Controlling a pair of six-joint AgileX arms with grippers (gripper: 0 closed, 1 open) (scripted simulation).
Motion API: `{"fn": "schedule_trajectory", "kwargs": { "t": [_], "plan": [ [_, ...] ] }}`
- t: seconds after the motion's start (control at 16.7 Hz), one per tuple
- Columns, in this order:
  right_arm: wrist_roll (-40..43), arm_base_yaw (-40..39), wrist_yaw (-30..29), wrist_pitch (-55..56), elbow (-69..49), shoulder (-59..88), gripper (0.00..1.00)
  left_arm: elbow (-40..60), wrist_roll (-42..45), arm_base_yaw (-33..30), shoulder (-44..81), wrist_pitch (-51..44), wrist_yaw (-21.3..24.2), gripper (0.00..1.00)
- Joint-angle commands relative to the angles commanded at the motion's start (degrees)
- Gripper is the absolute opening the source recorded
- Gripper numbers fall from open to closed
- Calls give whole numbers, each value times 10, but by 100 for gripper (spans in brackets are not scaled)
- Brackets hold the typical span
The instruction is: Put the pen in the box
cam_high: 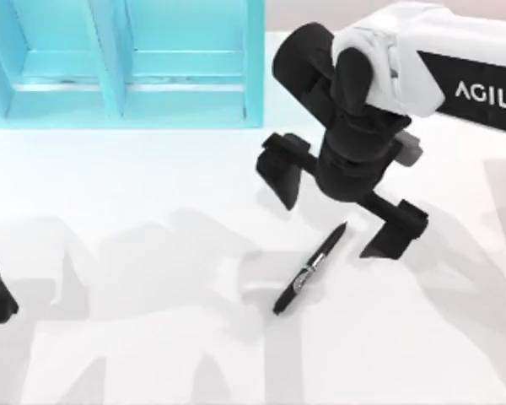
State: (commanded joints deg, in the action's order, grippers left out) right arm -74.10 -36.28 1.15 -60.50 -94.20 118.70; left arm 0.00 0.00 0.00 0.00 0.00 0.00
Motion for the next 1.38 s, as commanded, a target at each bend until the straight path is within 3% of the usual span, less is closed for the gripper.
{"fn": "schedule_trajectory", "kwargs": {
  "t": [0.24, 0.66, 0.96, 1.38],
  "plan": [
    [0, 0, 0, 25, 13, 12, 100, 0, 0, 0, 0, 0, 0, 100],
    [-5, -4, -1, 177, 85, 90, 100, 0, 0, 0, 0, 0, 0, 100],
    [-5, -4, -1, 183, 89, 94, 100, 0, 0, 0, 0, 0, 0, 100],
    [-5, -4, -1, 183, 89, 94, 47, 0, 0, 0, 0, 0, 0, 100]
  ]
}}
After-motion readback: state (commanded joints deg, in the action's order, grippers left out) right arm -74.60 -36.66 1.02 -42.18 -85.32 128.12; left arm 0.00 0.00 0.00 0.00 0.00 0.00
